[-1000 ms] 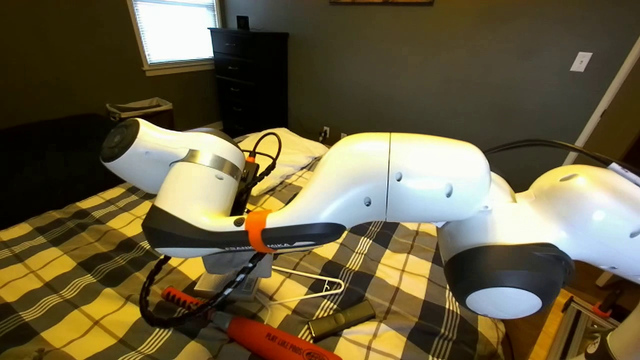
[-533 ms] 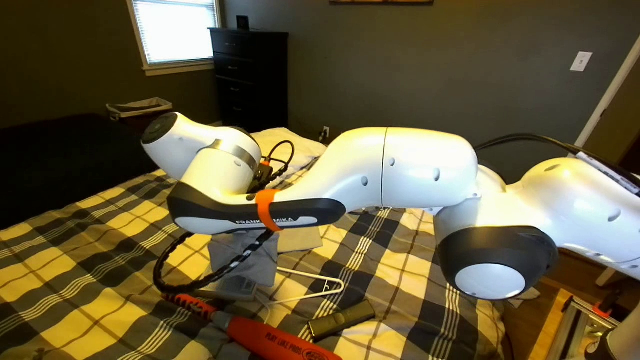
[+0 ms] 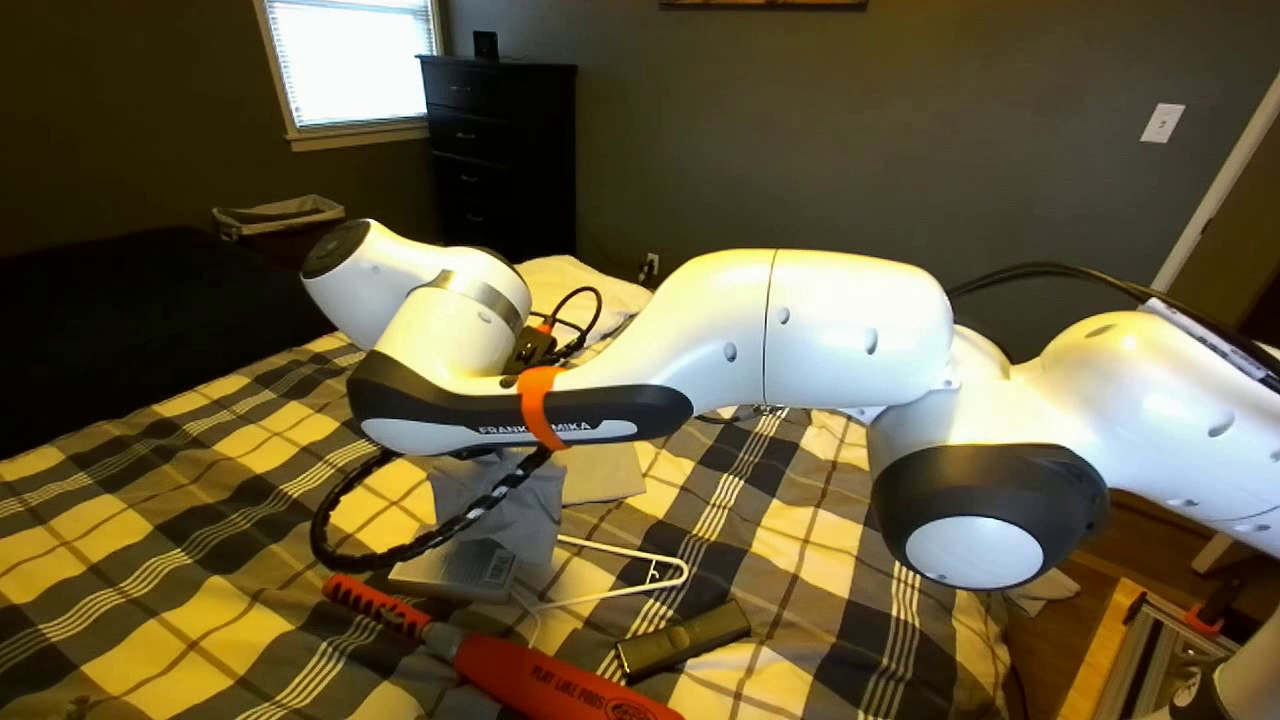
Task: Raise one grey cloth, then put it on the bed
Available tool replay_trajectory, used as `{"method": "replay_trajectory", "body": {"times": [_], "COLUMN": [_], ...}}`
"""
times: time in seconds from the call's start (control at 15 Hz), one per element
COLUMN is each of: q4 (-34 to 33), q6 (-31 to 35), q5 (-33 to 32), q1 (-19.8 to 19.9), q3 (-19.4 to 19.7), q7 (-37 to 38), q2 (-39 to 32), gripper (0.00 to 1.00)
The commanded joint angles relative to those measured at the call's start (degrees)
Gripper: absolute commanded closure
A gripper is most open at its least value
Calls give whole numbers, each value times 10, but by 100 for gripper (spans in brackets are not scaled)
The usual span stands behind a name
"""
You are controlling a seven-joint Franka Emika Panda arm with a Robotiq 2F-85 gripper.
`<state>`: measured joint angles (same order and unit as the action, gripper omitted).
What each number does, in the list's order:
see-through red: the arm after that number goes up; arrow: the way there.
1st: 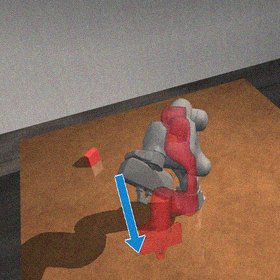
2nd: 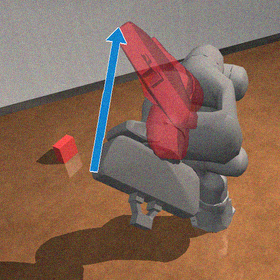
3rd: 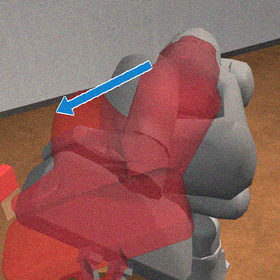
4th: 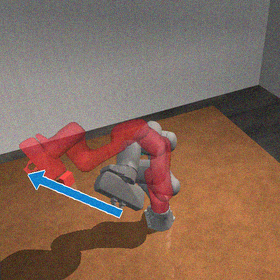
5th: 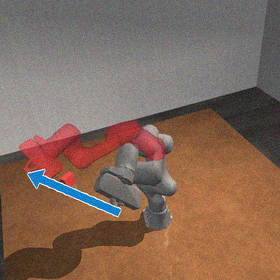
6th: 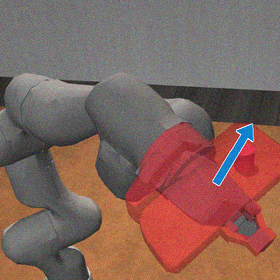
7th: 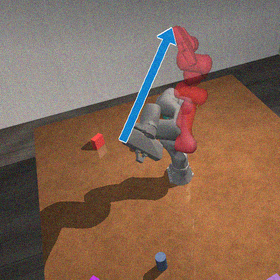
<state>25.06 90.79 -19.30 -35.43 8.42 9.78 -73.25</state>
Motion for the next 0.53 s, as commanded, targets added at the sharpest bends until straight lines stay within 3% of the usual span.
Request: {"method": "replay_trajectory", "body": {"times": [0.0,0.47], "q4": [7,23], "q6": [-6,61], "q5": [21,13], "q1": [29,114], "q3": [-16,-39], "q7": [-38,-279], "q2": [6,-1], "gripper": [98,98]}}
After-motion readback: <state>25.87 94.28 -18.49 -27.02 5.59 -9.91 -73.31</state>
